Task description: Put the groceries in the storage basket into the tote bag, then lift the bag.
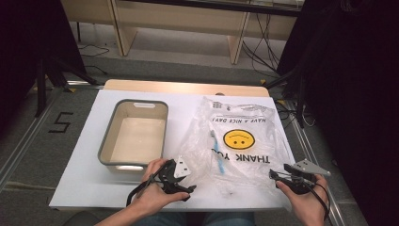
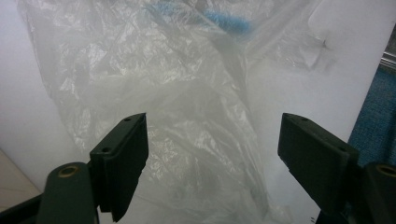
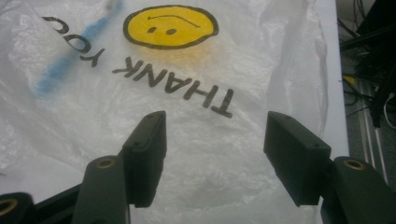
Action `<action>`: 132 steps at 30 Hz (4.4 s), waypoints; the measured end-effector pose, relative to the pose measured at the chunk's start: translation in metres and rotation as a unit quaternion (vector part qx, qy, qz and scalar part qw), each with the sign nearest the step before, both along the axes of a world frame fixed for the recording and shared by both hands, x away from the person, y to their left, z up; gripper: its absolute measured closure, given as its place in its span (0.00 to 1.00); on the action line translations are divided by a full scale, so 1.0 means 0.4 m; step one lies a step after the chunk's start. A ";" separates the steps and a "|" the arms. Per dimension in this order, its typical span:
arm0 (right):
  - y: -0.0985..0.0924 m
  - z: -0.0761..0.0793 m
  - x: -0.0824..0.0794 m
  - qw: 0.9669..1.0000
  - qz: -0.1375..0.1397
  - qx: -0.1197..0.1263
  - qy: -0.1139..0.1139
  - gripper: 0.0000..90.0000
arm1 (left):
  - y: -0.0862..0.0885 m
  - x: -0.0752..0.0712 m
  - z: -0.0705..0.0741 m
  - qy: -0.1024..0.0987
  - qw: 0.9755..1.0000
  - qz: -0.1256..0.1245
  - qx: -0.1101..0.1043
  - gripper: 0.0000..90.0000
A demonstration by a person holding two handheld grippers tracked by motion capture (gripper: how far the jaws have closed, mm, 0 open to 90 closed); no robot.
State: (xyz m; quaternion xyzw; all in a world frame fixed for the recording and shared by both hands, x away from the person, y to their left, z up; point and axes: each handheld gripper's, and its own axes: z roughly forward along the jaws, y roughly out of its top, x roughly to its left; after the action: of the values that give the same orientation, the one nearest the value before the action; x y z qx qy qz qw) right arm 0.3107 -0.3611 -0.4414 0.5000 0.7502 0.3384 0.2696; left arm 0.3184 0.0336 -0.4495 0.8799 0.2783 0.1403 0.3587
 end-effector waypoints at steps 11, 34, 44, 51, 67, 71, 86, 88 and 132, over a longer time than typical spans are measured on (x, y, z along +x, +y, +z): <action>-0.002 -0.008 -0.006 1.000 -0.005 0.010 0.001 0.41 | 0.021 -0.010 0.027 -0.007 0.999 -0.009 -0.041 0.21; -0.012 -0.007 -0.009 1.000 -0.022 0.018 0.007 0.41 | 0.022 0.010 0.012 -0.003 0.999 -0.005 -0.036 0.20; -0.021 -0.001 -0.018 0.999 -0.026 0.021 0.007 0.40 | 0.014 0.010 0.004 -0.009 1.000 0.008 -0.013 0.23; -0.036 -0.011 -0.039 0.999 -0.024 0.027 0.021 0.38 | 0.011 0.014 -0.002 -0.003 1.000 0.027 -0.007 0.26; -0.036 -0.024 -0.078 0.999 -0.008 0.009 0.053 0.30 | 0.001 0.013 -0.030 0.018 0.999 0.030 0.027 0.27; -0.039 -0.027 -0.083 0.998 -0.012 -0.006 0.057 0.27 | 0.006 0.013 -0.034 0.022 0.999 0.035 0.031 0.29; -0.047 -0.070 -0.081 0.992 -0.004 -0.025 0.123 0.23 | 0.001 0.018 -0.065 0.045 0.997 0.039 0.050 0.32; -0.045 -0.071 -0.081 0.992 0.004 -0.025 0.126 0.24 | 0.003 0.020 -0.066 0.051 0.997 0.040 0.051 0.34; -0.063 -0.064 -0.063 0.991 -0.004 -0.040 0.126 1.00 | 0.000 0.050 -0.061 0.073 0.996 -0.007 0.055 0.99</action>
State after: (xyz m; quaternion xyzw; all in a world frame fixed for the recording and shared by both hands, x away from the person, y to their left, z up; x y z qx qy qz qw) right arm 0.2856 -0.3862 -0.4669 0.5305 0.7889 0.2418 0.1941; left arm 0.3384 0.0335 -0.4739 0.9078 0.2897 0.0887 0.2899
